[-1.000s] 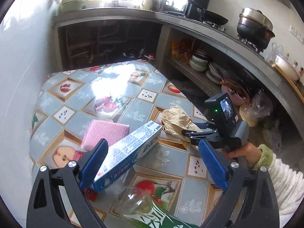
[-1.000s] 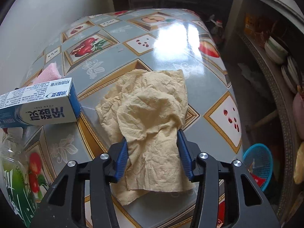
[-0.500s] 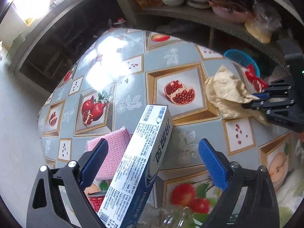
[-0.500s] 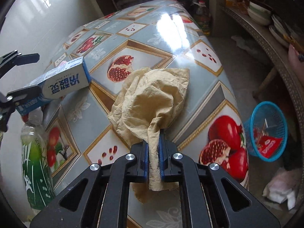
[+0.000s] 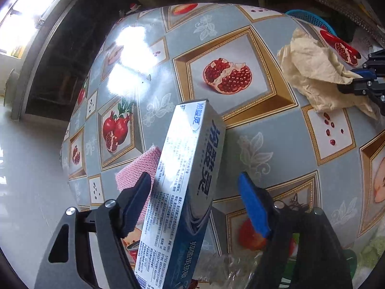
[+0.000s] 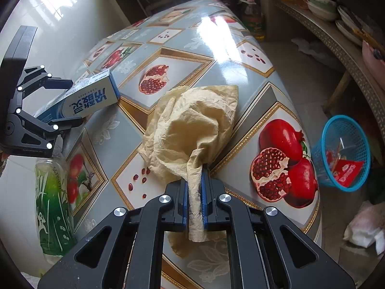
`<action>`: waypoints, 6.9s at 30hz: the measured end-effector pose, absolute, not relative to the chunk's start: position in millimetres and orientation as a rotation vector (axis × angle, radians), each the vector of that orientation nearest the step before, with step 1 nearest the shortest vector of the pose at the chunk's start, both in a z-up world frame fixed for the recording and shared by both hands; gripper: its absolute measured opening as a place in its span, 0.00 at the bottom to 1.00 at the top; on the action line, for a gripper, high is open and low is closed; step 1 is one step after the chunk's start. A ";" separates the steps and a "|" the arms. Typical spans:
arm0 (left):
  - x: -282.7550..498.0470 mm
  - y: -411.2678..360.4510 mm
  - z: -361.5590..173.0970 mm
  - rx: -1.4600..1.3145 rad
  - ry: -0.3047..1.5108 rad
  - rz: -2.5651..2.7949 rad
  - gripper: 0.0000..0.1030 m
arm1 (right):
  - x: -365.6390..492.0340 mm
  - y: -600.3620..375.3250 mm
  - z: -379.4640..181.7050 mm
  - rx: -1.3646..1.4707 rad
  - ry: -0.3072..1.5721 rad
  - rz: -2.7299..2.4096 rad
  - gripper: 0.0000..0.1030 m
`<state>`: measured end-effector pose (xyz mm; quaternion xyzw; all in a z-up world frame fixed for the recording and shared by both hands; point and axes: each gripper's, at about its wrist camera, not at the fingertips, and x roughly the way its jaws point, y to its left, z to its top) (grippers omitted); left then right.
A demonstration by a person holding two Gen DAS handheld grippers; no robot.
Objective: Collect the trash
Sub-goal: 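Close the left tool on the blue-and-white toothpaste box, then lift the toothpaste box with the left tool while the right tool holds the napkins, then carry the box and napkins over the blue wastebasket and open both tools, then move both open tools back to the table toward the red can and green bottle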
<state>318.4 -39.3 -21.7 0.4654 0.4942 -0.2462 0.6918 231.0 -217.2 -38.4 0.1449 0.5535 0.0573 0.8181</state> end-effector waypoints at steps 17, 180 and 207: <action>303.7 -38.2 -4.6 1.047 1.014 -0.523 0.38 | 227.2 -220.0 -38.5 0.314 1.174 0.120 0.07; 275.5 -259.7 120.7 0.214 1.010 -0.984 0.34 | 55.2 -492.1 -3.3 0.897 0.792 -0.392 0.05; 356.4 -484.7 -94.9 0.298 1.487 -0.767 0.58 | 142.9 -609.9 -232.9 1.155 0.992 -0.606 0.46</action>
